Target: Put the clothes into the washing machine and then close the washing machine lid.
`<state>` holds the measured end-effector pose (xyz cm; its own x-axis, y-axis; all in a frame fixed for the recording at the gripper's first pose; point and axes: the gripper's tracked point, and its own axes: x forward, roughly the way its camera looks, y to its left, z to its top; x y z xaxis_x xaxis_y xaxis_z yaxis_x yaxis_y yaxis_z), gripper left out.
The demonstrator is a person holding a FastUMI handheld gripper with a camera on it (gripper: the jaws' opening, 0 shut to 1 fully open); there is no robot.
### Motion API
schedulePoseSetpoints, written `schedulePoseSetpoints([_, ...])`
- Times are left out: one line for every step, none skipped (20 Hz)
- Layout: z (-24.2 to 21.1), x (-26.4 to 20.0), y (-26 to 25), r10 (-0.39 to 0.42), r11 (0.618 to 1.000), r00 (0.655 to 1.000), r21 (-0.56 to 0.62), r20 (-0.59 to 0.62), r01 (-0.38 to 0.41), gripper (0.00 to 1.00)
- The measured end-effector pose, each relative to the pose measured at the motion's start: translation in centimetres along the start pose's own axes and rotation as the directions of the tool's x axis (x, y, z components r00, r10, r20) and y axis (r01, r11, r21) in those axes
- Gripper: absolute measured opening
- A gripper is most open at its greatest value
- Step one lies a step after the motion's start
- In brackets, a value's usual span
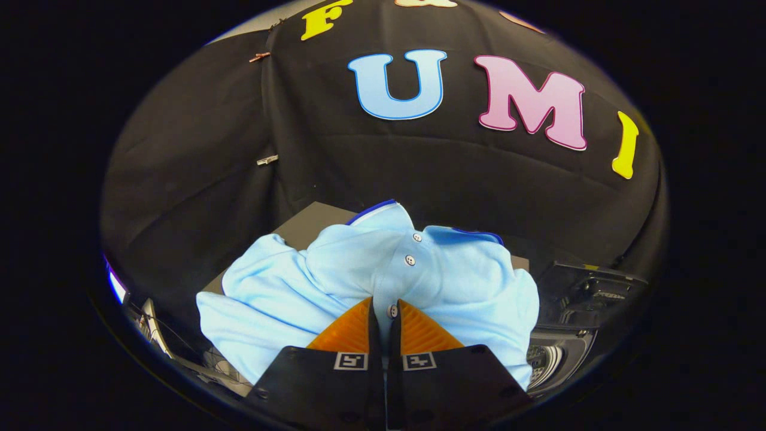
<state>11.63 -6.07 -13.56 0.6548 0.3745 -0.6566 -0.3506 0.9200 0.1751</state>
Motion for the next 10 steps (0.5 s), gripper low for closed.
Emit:
schedulePoseSetpoints([-0.1,-0.7,-1.5,0.017,1.000,1.000,0.004,0.004,-0.017,0.06])
schedulePoseSetpoints([-0.2,-1.2,-2.8,0.031,0.999,0.999,0.009,0.005,-0.031,0.07])
schedulePoseSetpoints([-0.4,-1.6,-4.2,0.047,0.999,0.999,0.020,0.005,-0.047,0.07])
schedulePoseSetpoints([-0.4,-2.1,-5.5,0.066,0.997,0.998,0.037,0.009,-0.066,0.07])
schedulePoseSetpoints([-0.6,-2.4,-6.9,0.077,0.996,0.997,0.048,0.011,-0.078,0.07])
schedulePoseSetpoints([-0.8,-2.7,-8.2,0.089,0.995,0.996,0.051,0.016,-0.089,0.07])
schedulePoseSetpoints([-1.0,-2.7,-9.4,0.099,0.994,0.995,0.053,0.021,-0.100,0.07])
schedulePoseSetpoints([-1.5,-2.8,-10.6,0.106,0.993,0.994,0.059,0.019,-0.107,0.07])
schedulePoseSetpoints([-1.9,-3.0,-11.8,0.107,0.992,0.994,0.065,0.015,-0.108,0.07])
schedulePoseSetpoints([-2.3,-3.4,-13.2,0.098,0.993,0.995,0.068,0.012,-0.098,0.07])
